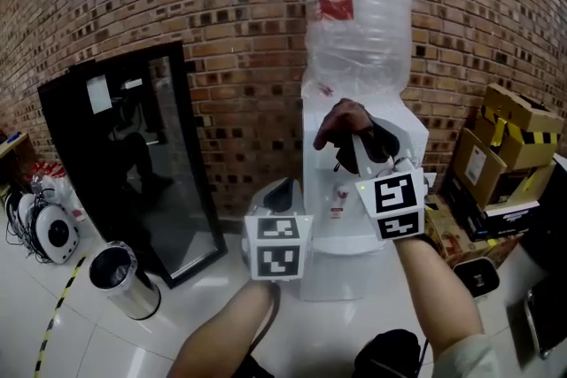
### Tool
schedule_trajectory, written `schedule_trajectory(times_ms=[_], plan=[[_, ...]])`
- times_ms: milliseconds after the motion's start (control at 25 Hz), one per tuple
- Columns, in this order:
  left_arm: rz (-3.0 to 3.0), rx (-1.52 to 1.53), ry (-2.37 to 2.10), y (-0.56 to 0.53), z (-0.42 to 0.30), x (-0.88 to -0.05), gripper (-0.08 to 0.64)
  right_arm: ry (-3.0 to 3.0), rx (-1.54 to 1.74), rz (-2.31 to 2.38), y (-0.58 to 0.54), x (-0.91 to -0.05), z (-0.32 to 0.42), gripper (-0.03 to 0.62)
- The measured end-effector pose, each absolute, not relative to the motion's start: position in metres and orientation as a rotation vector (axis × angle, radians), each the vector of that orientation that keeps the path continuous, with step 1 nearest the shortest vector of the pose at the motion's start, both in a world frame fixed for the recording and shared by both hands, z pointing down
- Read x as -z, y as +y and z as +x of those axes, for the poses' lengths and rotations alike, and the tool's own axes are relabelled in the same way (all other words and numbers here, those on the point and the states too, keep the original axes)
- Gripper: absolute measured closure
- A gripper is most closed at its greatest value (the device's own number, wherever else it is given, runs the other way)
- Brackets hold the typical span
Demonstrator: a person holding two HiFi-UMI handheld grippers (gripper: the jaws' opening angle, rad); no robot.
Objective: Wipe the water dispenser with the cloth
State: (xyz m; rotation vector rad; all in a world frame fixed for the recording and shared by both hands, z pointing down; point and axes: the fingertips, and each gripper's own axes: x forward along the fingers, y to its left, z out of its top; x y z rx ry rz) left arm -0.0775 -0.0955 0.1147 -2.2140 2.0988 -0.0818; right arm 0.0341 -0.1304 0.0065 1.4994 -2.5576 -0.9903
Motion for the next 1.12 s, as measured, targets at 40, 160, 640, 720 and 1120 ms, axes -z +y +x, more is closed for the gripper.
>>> schedule_trajectory(times_ms=[40,160,640,720,1120], plan=[[-2.202,0.084,2.113,-0.093,-0.085,-0.116,0.560,-2.559,1.001,1.472,-0.129,-0.012,0.020,0.502],[-2.173,0.094,2.147,-0.085,-0.102,-0.118,0.560,-2.553,1.007,1.401,-0.132,-0.033,-0.015,0.502],[-2.141,0.125,2.201,-0.083,-0.124,-0.134,0.560,-2.451,0.958,1.425,-0.179,-0.084,-0.044,0.502],[-2.151,0.131,2.197,-0.086,-0.121,-0.137,0.560,-2.446,0.960,1.434,-0.182,-0.085,-0.041,0.502],[-2.249,0.160,2.089,-0.107,-0.068,-0.144,0.560,-2.434,0.915,1.548,-0.194,-0.079,0.011,0.502]])
